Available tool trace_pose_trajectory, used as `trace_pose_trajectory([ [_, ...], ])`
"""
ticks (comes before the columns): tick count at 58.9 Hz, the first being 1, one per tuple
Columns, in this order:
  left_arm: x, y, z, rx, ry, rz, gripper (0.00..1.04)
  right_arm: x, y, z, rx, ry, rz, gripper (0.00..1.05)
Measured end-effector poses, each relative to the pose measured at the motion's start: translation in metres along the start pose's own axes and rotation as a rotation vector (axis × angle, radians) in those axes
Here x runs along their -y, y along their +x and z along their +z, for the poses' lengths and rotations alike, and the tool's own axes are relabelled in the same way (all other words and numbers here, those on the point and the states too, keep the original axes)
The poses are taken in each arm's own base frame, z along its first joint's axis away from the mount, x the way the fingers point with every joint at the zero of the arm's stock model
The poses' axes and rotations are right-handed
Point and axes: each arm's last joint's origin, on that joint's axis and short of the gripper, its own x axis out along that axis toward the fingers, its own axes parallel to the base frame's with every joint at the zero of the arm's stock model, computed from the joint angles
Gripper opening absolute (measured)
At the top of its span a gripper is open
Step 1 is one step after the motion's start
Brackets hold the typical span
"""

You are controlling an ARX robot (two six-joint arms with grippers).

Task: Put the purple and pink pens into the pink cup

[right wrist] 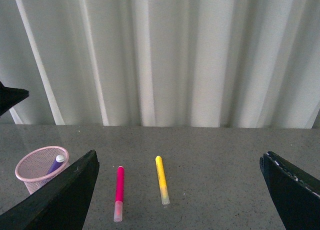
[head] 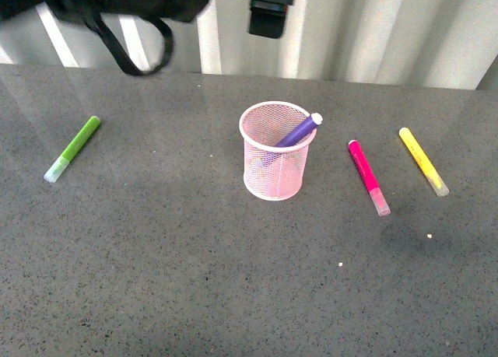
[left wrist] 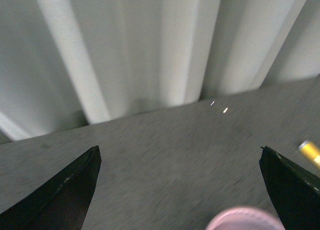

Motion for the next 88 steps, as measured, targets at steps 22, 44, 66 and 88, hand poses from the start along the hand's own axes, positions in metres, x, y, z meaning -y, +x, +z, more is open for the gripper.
trace_pose_trajectory([
  [22,-0.075,-0.022,0.006,-0.048,0.088,0.217,0.89,0.000,0.000,0.000,0.000,0.000,0.002,0.98],
  [44,-0.084,-0.126,-0.048,0.310,-0.136,0.336,0.22,0.000,0.000,0.000,0.000,0.000,0.001,0.98],
  [66,-0.077,-0.192,-0.087,0.301,-0.148,0.320,0.04,0.000,0.000,0.000,0.000,0.000,0.000,0.98],
  [88,-0.075,-0.228,-0.114,0.291,-0.150,0.317,0.04,0.000,0.000,0.000,0.000,0.000,0.000,0.98],
])
